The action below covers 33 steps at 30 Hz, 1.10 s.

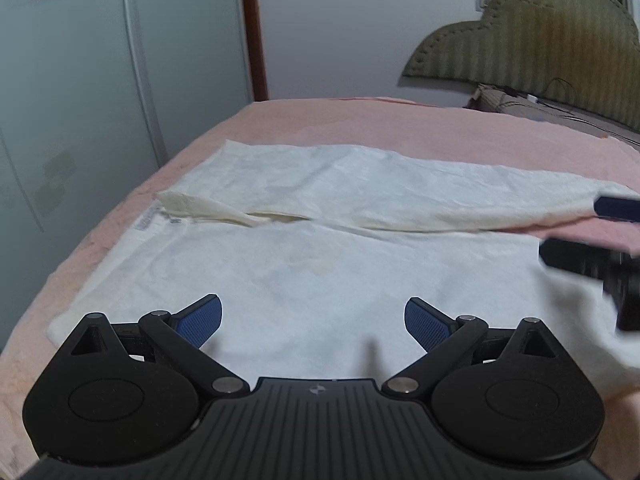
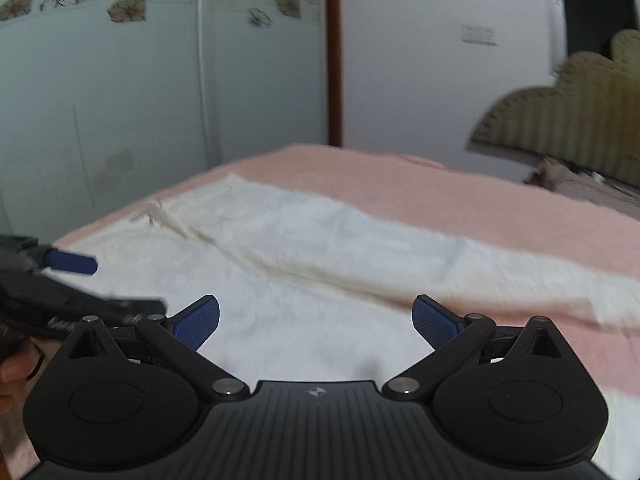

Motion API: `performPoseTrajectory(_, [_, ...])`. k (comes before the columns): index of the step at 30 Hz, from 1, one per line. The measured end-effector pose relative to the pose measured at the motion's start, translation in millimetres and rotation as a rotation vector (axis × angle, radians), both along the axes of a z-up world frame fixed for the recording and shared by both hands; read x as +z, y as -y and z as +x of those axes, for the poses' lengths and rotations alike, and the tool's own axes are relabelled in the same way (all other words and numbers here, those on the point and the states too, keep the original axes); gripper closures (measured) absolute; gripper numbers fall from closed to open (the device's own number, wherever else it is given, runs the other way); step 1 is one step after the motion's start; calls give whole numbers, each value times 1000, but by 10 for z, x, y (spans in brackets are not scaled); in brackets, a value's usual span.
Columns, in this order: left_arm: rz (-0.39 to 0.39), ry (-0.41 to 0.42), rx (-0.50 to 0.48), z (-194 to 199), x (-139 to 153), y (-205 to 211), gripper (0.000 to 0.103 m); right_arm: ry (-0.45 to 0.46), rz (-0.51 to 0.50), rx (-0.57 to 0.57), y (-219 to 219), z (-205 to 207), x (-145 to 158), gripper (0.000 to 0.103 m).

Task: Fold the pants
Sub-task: 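Grasp the trouser waistband with the right gripper while the left gripper grasps the waistband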

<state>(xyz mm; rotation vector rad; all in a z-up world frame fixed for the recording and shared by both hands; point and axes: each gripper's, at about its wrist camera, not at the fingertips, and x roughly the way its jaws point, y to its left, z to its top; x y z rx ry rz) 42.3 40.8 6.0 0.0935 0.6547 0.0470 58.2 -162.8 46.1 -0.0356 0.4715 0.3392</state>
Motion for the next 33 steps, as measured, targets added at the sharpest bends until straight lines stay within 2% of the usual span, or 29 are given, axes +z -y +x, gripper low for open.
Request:
performPoseTrajectory(2, [-6, -11, 29, 109, 2, -146, 3, -25, -19, 92, 5, 360, 2, 0])
performPoseTrajectory(4, [-19, -23, 61, 219, 7, -299, 3, -135, -82, 155, -41, 831, -62, 0])
performPoseTrajectory(6, [-23, -31, 91, 319, 16, -443, 3, -158, -152, 134, -84, 1258, -108, 0])
performPoseTrajectory(8, [-24, -33, 117, 417, 43, -573, 3, -144, -178, 104, -83, 1644, -126, 0])
performPoseTrajectory(9, [-22, -36, 129, 471, 55, -626, 3, -147, -161, 104, -66, 1853, -144, 0])
performPoseTrajectory(14, [-3, -55, 166, 761, 125, -799, 3, -284, -22, 127, -14, 2854, -330, 1])
performPoseTrajectory(19, [21, -99, 155, 1084, 137, -811, 4, -344, 55, 192, -85, 3472, -559, 32])
performPoseTrajectory(22, [56, -103, 138, 1290, 170, -759, 4, -348, 105, 234, -111, 3654, -617, 49])
performPoseTrajectory(23, [61, -100, 135, 1362, 192, -743, 4, -356, 122, 260, -128, 3697, -620, 67])
performPoseTrajectory(24, [59, -93, 130, 1445, 213, -743, 4, -373, 144, 289, -137, 3720, -626, 76])
performPoseTrajectory(25, [52, -89, 126, 1531, 237, -741, 4, -376, 137, 306, -161, 3712, -624, 77])
performPoseTrajectory(28, [-3, -94, 130, 1859, 309, -762, 4, -299, 5, 368, -303, 3523, -540, 88])
performPoseTrajectory(33, [-127, -148, 149, 2502, 356, -844, 5, -29, -301, 464, -587, 2819, -356, 95])
